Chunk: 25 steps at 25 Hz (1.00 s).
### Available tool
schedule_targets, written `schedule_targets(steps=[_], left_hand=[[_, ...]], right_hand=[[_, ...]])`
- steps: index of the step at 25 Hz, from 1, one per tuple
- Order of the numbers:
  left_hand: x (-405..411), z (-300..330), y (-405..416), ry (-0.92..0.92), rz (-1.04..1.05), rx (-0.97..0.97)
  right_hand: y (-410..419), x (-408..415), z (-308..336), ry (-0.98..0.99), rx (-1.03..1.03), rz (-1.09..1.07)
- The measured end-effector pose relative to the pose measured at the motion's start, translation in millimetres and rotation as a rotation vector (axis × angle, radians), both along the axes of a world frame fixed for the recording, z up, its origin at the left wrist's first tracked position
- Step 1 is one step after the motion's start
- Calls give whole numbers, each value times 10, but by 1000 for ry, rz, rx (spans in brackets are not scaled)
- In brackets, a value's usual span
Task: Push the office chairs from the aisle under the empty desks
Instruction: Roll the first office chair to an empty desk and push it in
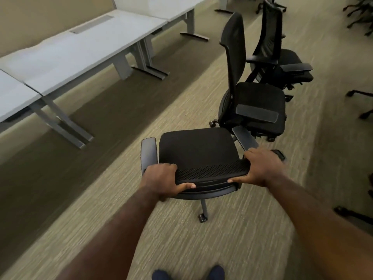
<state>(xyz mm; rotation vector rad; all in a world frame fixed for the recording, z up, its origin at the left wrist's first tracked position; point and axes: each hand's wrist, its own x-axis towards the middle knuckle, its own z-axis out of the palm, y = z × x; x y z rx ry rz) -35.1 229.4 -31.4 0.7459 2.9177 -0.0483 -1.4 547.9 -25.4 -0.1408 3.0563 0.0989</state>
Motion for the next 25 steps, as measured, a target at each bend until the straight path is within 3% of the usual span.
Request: schedule_targets(steps=[8, 16, 25], left_hand=[[-124, 13, -592, 50, -31, 21], [-207, -22, -1401, 22, 13, 60], [-163, -93, -2256, 32, 139, 89]], right_hand=[[-595, -77, 24, 2, 47, -24], [-1365, -137, -70, 70, -37, -12], [-2163, -485, -95, 61, -50, 129]])
